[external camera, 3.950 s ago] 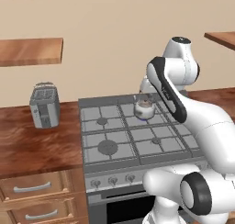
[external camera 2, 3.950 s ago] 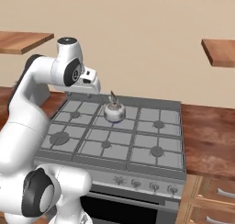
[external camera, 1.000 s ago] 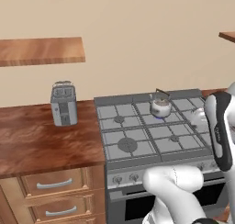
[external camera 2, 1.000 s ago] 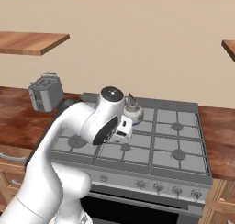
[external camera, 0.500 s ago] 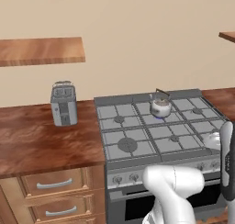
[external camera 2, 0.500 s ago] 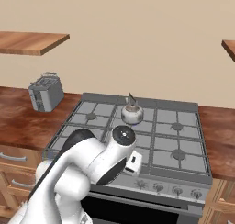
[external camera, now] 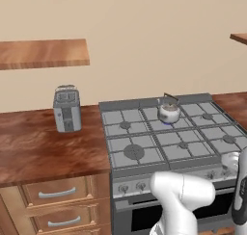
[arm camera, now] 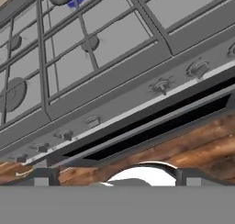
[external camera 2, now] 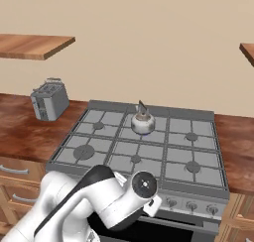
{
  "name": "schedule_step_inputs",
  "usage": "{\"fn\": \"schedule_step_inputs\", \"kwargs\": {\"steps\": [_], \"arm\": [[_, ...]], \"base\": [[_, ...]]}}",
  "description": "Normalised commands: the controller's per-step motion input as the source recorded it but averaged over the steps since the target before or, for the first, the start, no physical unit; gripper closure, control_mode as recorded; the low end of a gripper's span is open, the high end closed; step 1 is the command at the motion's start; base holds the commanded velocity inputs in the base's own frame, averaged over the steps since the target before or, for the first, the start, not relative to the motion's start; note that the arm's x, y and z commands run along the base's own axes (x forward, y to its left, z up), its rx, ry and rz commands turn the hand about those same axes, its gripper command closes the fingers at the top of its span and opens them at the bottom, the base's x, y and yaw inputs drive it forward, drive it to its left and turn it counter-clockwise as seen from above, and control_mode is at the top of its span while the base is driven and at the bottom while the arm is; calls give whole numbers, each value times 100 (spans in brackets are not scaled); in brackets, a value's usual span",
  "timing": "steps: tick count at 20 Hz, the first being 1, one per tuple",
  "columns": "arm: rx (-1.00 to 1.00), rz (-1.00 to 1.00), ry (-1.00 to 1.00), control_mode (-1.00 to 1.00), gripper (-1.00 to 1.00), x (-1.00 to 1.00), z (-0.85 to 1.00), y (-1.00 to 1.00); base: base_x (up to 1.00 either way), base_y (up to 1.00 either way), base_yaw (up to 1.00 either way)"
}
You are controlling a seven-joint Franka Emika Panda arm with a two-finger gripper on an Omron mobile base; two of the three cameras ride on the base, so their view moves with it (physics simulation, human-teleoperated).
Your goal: Lower the heat of the kettle.
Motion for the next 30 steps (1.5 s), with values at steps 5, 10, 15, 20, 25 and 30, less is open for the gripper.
{"fn": "schedule_step_inputs", "kwargs": {"steps": [5, 10, 15, 20, 25, 30], "arm": [[13, -7, -1, -100, -100, 3, -19, -40], [6, -1, 0, -100, -100, 9, -23, -44], [0, 0, 0, -100, -100, 23, -34, -28], [0, 0, 0, -100, -100, 18, -43, -25], [0, 0, -3, -100, -100, 6, -30, -22], [0, 0, -3, -100, -100, 9, -24, -12]], "base": [[0, 0, 0], [0, 0, 0], [0, 0, 0], [0, 0, 0], [0, 0, 0], [0, 0, 0]]}}
